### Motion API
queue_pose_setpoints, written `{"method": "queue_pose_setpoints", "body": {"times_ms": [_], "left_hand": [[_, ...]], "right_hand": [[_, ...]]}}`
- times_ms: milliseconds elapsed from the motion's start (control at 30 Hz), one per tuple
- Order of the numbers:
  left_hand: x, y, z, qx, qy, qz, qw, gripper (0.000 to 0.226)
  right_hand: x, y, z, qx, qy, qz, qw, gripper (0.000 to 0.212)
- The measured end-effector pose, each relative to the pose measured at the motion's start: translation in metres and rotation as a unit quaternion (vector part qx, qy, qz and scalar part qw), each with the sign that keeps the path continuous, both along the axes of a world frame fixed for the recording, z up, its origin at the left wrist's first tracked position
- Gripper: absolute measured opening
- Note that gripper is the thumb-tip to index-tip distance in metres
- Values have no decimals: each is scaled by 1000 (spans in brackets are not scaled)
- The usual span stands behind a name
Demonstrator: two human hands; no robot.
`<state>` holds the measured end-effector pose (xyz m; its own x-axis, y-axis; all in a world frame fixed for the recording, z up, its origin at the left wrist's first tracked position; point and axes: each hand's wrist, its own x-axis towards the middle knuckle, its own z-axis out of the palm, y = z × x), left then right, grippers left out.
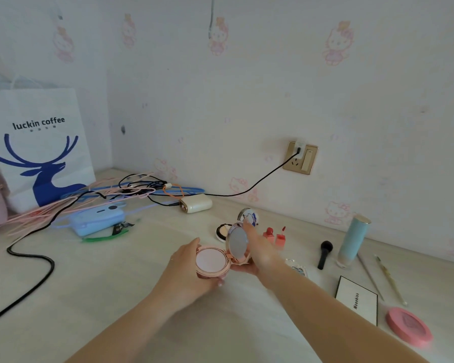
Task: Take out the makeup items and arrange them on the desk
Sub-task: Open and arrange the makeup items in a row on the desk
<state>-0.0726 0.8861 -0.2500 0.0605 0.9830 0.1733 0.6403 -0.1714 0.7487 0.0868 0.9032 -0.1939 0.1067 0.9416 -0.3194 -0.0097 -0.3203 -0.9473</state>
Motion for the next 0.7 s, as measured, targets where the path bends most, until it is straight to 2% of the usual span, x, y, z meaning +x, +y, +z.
{"method": "queue_pose_setpoints", "body": {"times_ms": [33, 133, 167, 300, 400, 533, 700], "left_hand": [[-1, 2, -2, 3, 22, -2, 1000, 107], [-5, 8, -6, -6, 70, -4, 998, 109], [-6, 11, -7, -11, 80, -3, 997, 109], [-4, 19, -11, -18, 108, 2, 994, 109], [-1, 26, -13, -12, 124, 5, 992, 110], [6, 34, -14, -11, 135, 12, 991, 109], [12, 42, -18, -16, 158, 30, 987, 111]], "right_hand": [[-2, 1, -3, 1, -14, -2, 1000, 52], [1, 17, -23, 4, -65, -9, 998, 83], [1, 21, -28, 3, -75, -9, 997, 88], [-2, 22, -26, -6, -109, 0, 994, 61], [4, 33, -30, -10, -132, -6, 991, 63], [11, 39, -33, 18, -134, -13, 991, 50], [15, 43, -38, 44, -120, -32, 991, 45]]}}
